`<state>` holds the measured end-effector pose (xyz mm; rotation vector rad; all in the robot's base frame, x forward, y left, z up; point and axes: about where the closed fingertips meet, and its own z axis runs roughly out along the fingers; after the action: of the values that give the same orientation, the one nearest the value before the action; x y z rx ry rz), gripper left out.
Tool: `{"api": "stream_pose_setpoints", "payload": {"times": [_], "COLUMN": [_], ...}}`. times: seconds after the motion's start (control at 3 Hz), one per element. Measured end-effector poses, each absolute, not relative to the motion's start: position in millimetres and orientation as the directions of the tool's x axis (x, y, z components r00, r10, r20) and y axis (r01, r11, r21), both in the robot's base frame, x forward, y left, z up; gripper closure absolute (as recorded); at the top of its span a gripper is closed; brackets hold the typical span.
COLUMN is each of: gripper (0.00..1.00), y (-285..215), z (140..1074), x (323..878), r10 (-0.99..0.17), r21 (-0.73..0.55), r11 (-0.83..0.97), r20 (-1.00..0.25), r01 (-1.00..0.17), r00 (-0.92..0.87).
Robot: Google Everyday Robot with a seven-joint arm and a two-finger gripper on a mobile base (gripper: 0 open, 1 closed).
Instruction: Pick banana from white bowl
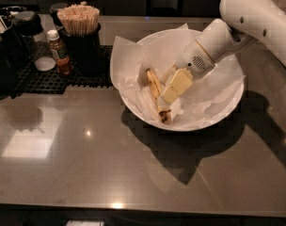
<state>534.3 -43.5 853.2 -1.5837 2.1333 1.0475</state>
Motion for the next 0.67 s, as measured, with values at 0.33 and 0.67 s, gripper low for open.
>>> {"api": "stream_pose_setpoints", "payload": {"times": [0.33,0.67], "gripper": [0.0,0.0], "y": [-47.2,-48.8], "z": [872.7,890.3], "x": [552.7,562.0], "r10": [-0.709,-0.714], "r21": [0.308,0.24], "r11": [0.192,0.241], "r20": [-0.613,-0.612], "r01": [-0.932,-0.94], "r00": [-0.348,-0.339]}}
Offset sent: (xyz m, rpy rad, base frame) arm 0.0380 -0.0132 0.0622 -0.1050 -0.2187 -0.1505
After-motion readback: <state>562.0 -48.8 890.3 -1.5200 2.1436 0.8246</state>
